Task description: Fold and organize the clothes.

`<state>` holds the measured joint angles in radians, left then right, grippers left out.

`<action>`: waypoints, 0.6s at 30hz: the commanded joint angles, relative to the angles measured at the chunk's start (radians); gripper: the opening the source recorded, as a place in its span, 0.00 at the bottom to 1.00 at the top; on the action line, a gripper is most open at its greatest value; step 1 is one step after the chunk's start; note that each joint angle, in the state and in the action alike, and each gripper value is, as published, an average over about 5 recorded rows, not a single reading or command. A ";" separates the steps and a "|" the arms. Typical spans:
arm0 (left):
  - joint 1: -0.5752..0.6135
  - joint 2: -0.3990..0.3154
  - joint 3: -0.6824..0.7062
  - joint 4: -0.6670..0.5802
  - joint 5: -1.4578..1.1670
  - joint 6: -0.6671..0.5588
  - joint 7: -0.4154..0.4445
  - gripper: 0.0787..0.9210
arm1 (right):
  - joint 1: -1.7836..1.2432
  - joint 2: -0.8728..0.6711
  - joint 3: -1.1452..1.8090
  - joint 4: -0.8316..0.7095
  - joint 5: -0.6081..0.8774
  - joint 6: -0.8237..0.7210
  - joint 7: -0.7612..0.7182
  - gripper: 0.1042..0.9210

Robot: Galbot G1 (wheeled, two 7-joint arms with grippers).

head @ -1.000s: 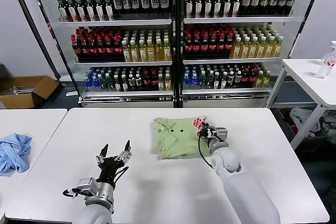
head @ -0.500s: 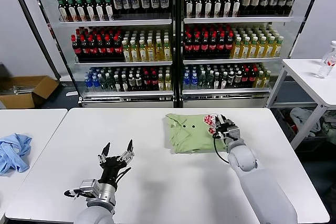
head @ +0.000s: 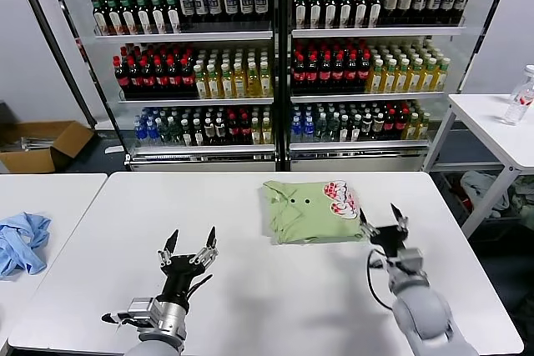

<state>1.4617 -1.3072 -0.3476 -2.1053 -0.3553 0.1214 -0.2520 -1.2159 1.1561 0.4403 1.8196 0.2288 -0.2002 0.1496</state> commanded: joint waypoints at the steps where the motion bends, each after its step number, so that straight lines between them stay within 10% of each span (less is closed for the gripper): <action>1: 0.038 -0.003 0.000 -0.031 0.038 -0.004 0.003 0.88 | -0.390 -0.002 0.195 0.314 0.038 0.007 -0.008 0.83; 18: 0.069 -0.018 -0.006 -0.055 0.072 -0.003 0.001 0.88 | -0.377 -0.013 0.192 0.338 0.064 0.018 -0.021 0.88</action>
<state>1.5190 -1.3222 -0.3535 -2.1547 -0.2975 0.1194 -0.2522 -1.5238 1.1442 0.5956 2.0923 0.2784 -0.1913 0.1220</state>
